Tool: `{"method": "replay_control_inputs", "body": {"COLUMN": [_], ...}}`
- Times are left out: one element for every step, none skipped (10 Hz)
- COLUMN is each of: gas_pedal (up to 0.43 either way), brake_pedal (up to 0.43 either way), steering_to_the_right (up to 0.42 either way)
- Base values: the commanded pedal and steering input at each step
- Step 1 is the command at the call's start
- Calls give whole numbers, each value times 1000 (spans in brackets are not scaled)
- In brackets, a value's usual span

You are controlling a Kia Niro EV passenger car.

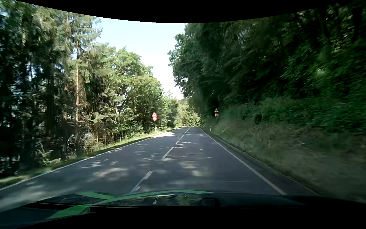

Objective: Follow the waypoints while adhering to traffic rules and regulations

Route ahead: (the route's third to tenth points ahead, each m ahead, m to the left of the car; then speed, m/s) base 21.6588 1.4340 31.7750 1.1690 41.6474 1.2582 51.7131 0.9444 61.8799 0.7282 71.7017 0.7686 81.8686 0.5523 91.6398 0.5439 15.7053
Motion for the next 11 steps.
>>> {"method": "replay_control_inputs", "body": {"gas_pedal": [169, 169, 169, 177, 189, 189, 189, 177, 177, 189, 197], "brake_pedal": [0, 0, 0, 0, 0, 0, 0, 0, 0, 0, 0], "steering_to_the_right": [-2, -3, -3, -3, -2, -2, -3, -3, -3, -3, -3]}}
